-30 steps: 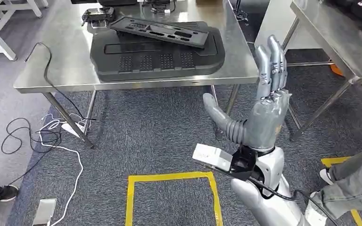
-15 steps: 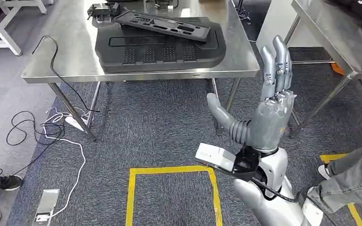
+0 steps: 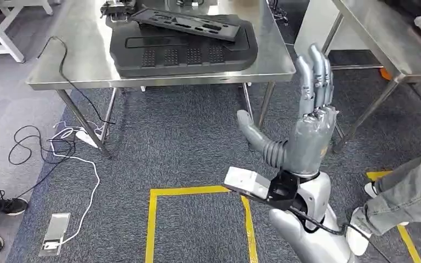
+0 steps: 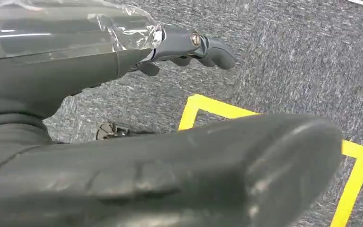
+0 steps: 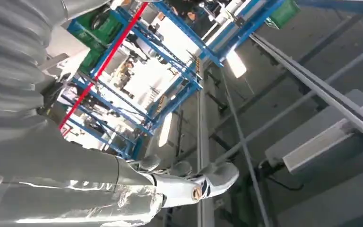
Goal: Take the parts from the cabinet and place them on the table.
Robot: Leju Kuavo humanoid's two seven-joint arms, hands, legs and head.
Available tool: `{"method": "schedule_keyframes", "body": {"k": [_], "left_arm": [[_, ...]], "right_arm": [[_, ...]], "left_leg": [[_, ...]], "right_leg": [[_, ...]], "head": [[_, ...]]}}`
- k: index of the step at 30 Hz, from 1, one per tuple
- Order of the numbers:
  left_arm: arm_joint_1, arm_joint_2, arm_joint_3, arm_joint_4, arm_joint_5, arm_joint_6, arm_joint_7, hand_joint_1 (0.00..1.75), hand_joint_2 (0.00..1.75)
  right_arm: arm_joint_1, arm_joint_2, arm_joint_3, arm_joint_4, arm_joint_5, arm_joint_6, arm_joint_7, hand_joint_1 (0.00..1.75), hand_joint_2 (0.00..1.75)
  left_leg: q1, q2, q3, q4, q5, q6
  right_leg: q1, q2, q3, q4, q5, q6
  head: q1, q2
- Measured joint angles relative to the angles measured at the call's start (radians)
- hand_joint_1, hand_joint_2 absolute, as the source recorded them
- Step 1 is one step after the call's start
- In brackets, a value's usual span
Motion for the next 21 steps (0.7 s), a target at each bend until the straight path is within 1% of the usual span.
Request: {"method": "schedule_keyframes", "body": {"k": [1,2,3,4,5,6,7,8,9,10,11,12,13,14,15,16,17,18,19,20,21], "left_arm": [[0.000,0.000,0.000,0.000,0.000,0.000,0.000,0.00,0.00],[-0.001,-0.001,0.000,0.000,0.000,0.000,0.000,0.00,0.00],[-0.002,-0.001,0.000,0.000,0.000,0.000,0.000,0.00,0.00],[-0.001,-0.001,0.000,0.000,0.000,0.000,0.000,0.00,0.00],[-0.001,-0.001,0.000,0.000,0.001,0.000,0.000,0.00,0.00],[0.000,-0.001,0.000,0.000,0.001,0.000,0.000,0.00,0.00],[0.000,-0.001,0.000,0.000,0.002,0.000,0.000,0.00,0.00],[0.001,-0.001,0.000,0.000,0.002,0.000,0.000,0.00,0.00],[0.001,-0.001,0.000,0.000,0.002,0.000,0.000,0.00,0.00],[0.001,-0.001,0.000,0.000,0.002,0.000,0.000,0.00,0.00],[0.000,-0.001,0.000,0.000,0.003,0.000,0.000,0.00,0.00],[0.000,-0.001,0.000,0.000,0.006,0.000,0.000,0.00,0.00],[0.000,-0.001,0.000,0.000,0.006,0.000,0.000,0.00,0.00],[0.000,-0.001,0.000,0.000,0.007,0.000,0.000,0.00,0.00],[0.000,-0.001,0.000,0.000,0.007,0.000,0.000,0.00,0.00],[0.001,-0.001,0.000,0.000,0.008,0.000,0.000,0.00,0.00],[0.001,0.000,0.000,0.000,0.008,0.000,0.000,0.00,0.00],[0.001,0.000,0.000,0.000,0.008,0.001,0.000,0.00,0.00],[0.001,0.000,0.000,0.000,0.008,0.001,0.000,0.00,0.00],[0.001,0.000,0.000,0.000,0.008,0.001,0.000,0.00,0.00],[0.002,0.000,0.000,0.000,0.008,0.001,0.000,0.00,0.00]], "right_arm": [[0.001,0.000,0.000,0.000,0.000,0.000,0.000,0.00,1.75],[0.002,0.000,0.000,0.000,-0.002,0.000,0.000,0.00,1.75],[0.002,0.000,0.000,0.000,-0.002,0.000,0.000,0.00,1.75],[0.002,0.000,0.000,0.000,-0.005,0.000,0.000,0.00,1.75],[0.003,0.000,0.000,0.000,-0.006,0.000,-0.001,0.00,1.75],[0.004,0.000,0.000,0.000,-0.011,0.000,-0.001,0.00,1.75],[0.005,0.000,0.000,0.001,-0.015,0.000,-0.001,0.00,1.75],[0.006,0.000,0.000,0.003,-0.017,0.000,-0.001,0.00,1.75],[0.006,0.000,0.000,0.003,-0.017,0.000,-0.001,0.00,1.75],[0.005,0.000,0.000,0.003,-0.017,0.000,-0.001,0.00,1.75],[0.004,0.000,0.000,0.003,-0.018,0.000,-0.001,0.00,1.75],[0.002,0.000,0.000,0.003,-0.019,0.000,-0.001,0.00,1.75],[0.002,0.000,0.000,0.003,-0.019,0.000,-0.001,0.00,1.75],[0.002,0.000,0.000,0.003,-0.019,0.000,-0.001,0.00,1.75],[0.002,-0.002,0.000,0.003,-0.019,0.000,-0.001,0.00,1.75],[0.002,-0.002,0.000,0.003,-0.020,0.000,-0.001,0.00,1.75],[0.000,-0.002,0.000,0.004,-0.019,0.000,-0.001,0.00,1.75],[0.000,-0.002,0.000,0.004,-0.019,0.000,-0.001,0.00,1.75],[0.000,-0.002,0.000,0.004,-0.019,0.000,0.000,0.00,1.75],[0.000,-0.002,0.000,0.004,-0.018,0.000,0.002,0.00,1.75],[0.000,-0.002,0.000,0.005,-0.018,0.000,0.003,0.00,1.75]], "left_leg": [[0.006,0.001,-0.004,-0.009,0.010,0.012],[0.009,0.009,-0.009,-0.013,0.020,0.024],[0.008,0.009,-0.019,-0.014,0.027,0.033],[0.007,0.010,-0.031,-0.012,0.035,0.038],[0.005,0.011,-0.042,-0.010,0.041,0.040],[0.003,0.011,-0.054,-0.008,0.047,0.040],[0.002,0.011,-0.064,-0.005,0.052,0.040],[0.002,0.011,-0.074,-0.001,0.057,0.039],[0.002,0.011,-0.081,0.003,0.060,0.037],[0.002,0.011,-0.086,0.007,0.062,0.035],[0.002,0.011,-0.089,0.012,0.063,0.032],[-0.002,0.011,-0.096,0.016,0.066,0.028],[-0.002,0.011,-0.099,0.017,0.072,0.020],[-0.002,0.010,-0.100,0.018,0.076,0.012],[0.000,0.010,-0.101,0.016,0.082,0.006],[-0.005,0.009,-0.102,0.015,0.087,0.000],[0.000,0.005,-0.107,0.027,0.072,-0.004],[-0.001,0.003,-0.121,0.061,0.031,-0.010],[0.003,0.003,-0.144,0.122,-0.019,-0.015],[0.005,0.003,-0.172,0.206,-0.072,-0.021],[0.007,0.003,-0.191,0.273,-0.105,-0.024]], "right_leg": [[0.003,0.001,-0.003,0.000,0.004,0.007],[-0.003,0.003,-0.009,0.017,-0.022,0.011],[-0.002,0.004,-0.029,0.060,-0.071,0.014],[-0.003,0.004,-0.055,0.134,-0.127,0.018],[-0.002,0.005,-0.082,0.213,-0.171,0.021],[-0.002,0.005,-0.104,0.285,-0.199,0.024],[-0.002,0.005,-0.105,0.314,-0.199,0.025],[-0.002,0.004,-0.081,0.291,-0.174,0.024],[-0.002,0.004,-0.037,0.230,-0.140,0.022],[-0.002,0.004,0.024,0.133,-0.103,0.018],[-0.002,0.004,0.082,0.040,-0.080,0.014],[0.001,0.004,0.108,-0.011,-0.099,0.009],[0.005,0.007,0.102,-0.011,-0.088,0.005],[0.007,0.007,0.098,-0.015,-0.086,0.005],[0.008,0.008,0.094,-0.012,-0.084,0.000],[0.004,0.008,0.091,-0.018,-0.076,-0.010],[-0.005,0.001,0.087,-0.026,-0.065,-0.020],[-0.004,0.002,0.079,-0.028,-0.057,-0.028],[-0.004,0.001,0.069,-0.027,-0.051,-0.033],[-0.004,0.000,0.058,-0.025,-0.046,-0.034],[-0.003,-0.001,0.048,-0.023,-0.040,-0.034]], "head": [[0.002,0.000],[0.001,0.000],[0.009,0.000],[0.014,0.000],[0.015,0.000],[0.015,0.000],[0.016,0.000],[0.017,0.000],[0.018,0.000],[0.020,0.000],[0.023,0.000],[0.025,0.000],[0.024,0.000],[0.025,0.000],[0.024,0.000],[0.024,0.000],[0.024,0.000],[0.016,0.000],[0.008,0.000],[0.006,0.000],[0.005,0.000]]}}
